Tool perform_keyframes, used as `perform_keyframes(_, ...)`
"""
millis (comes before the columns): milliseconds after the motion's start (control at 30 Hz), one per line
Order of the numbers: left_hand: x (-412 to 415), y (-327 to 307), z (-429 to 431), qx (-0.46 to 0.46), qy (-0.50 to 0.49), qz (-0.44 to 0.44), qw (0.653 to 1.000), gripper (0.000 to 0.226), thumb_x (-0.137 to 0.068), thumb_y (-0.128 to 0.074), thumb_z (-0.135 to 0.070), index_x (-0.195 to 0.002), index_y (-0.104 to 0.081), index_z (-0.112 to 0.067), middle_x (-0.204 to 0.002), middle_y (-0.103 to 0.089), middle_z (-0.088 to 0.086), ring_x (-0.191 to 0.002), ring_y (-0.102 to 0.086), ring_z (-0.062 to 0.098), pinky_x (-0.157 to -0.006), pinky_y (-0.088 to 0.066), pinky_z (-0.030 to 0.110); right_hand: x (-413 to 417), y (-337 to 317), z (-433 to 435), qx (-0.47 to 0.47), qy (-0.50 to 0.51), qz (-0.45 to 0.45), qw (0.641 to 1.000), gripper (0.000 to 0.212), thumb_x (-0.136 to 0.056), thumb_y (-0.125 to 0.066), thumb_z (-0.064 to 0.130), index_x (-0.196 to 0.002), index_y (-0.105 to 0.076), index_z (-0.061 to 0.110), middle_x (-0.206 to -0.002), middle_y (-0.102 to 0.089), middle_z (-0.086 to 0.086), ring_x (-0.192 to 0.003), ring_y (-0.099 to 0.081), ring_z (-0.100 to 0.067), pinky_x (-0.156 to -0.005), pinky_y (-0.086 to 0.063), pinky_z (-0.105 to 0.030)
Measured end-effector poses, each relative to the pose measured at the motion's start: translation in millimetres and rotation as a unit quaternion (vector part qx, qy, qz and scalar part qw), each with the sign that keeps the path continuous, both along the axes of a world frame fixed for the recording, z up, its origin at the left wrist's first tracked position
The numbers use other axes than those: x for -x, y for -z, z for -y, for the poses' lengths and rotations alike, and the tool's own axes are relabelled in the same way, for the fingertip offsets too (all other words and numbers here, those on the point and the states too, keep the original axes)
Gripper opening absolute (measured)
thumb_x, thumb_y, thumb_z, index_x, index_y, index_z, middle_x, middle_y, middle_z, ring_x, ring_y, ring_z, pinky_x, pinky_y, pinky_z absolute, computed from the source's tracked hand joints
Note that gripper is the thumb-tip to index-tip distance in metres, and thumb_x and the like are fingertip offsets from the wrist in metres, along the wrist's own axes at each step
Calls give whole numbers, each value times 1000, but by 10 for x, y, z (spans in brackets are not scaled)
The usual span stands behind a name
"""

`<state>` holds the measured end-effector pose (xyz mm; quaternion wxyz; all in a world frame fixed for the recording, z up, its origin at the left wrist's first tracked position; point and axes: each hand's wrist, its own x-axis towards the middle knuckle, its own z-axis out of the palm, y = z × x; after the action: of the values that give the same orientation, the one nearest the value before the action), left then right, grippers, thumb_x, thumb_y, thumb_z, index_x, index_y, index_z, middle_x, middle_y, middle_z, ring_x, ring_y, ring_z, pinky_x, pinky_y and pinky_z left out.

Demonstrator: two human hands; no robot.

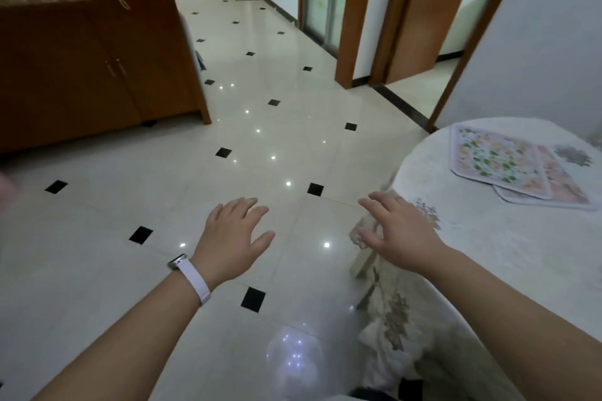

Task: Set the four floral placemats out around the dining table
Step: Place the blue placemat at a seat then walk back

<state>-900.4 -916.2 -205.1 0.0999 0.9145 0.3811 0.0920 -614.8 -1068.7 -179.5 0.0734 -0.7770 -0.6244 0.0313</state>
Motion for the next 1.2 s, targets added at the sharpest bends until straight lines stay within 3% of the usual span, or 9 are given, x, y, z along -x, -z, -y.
perform_keyframes(167,-25,71,-425,17,-23,-3,1000,62,-86,-28,-62,-134,-50,-29,-146,-44,-1,-138,-34,21,-114,-18,46,-59,48,-693,23,-27,19,999,63,-89,-38,59,-142,-44,26,-147,-45,-2,-134,-39,-24,-108,-36,-42)
perform_keyframes(400,-465,55,-1242,11,-2,-16,1000,58,-89,-34,-58,-136,-50,-29,-148,-43,-1,-140,-31,22,-116,-20,47,-461,415,-1886,20,-54,-20,998,63,-85,-35,58,-131,-57,21,-134,-58,-5,-123,-51,-30,-96,-44,-44)
perform_keyframes(533,-921,2,-1908,23,1,-61,998,59,-89,-32,-60,-139,-45,-31,-151,-38,-3,-142,-27,20,-116,-19,46,-876,537,-2622,38,-56,-53,996,65,-84,-32,59,-132,-55,21,-137,-56,-6,-126,-49,-29,-100,-43,-45)
perform_keyframes(667,-1528,-93,-2555,36,54,-84,994,64,-88,-27,-64,-142,-41,-34,-154,-34,-5,-144,-23,18,-117,-15,42,-1433,499,-3080,34,-19,-61,997,69,-83,-25,60,-135,-52,23,-140,-53,-5,-130,-45,-28,-102,-41,-45)
perform_keyframes(767,-2091,-181,-2970,3,73,-62,995,58,-91,-34,-61,-140,-44,-32,-152,-38,-5,-140,-30,18,-115,-19,40,-1918,454,-3261,36,12,-56,998,70,-83,-23,60,-137,-51,23,-142,-50,-5,-132,-43,-28,-104,-39,-43)
perform_keyframes(867,-2589,-239,-3196,-6,105,-39,994,53,-93,-41,-57,-138,-47,-31,-149,-43,-4,-138,-35,18,-113,-21,38,-2262,414,-3277,38,55,-55,996,62,-90,-35,57,-141,-46,24,-147,-46,-4,-135,-39,-26,-108,-34,-42)
perform_keyframes(1000,-3178,-177,-3452,-1,171,-47,984,57,-90,-37,-60,-136,-51,-29,-146,-47,-3,-136,-38,19,-113,-20,38,-2626,375,-3218,21,118,-68,990,70,-84,-24,60,-138,-50,24,-144,-49,-3,-134,-42,-25,-107,-34,-42)
perform_keyframes(1200,-4153,38,-3872,19,261,-26,965,58,-88,-38,-61,-133,-54,-28,-142,-51,-2,-133,-42,21,-111,-27,41,-3059,531,-3083,40,236,-83,967,68,-85,-28,60,-137,-51,24,-145,-49,-5,-134,-42,-25,-107,-35,-43)
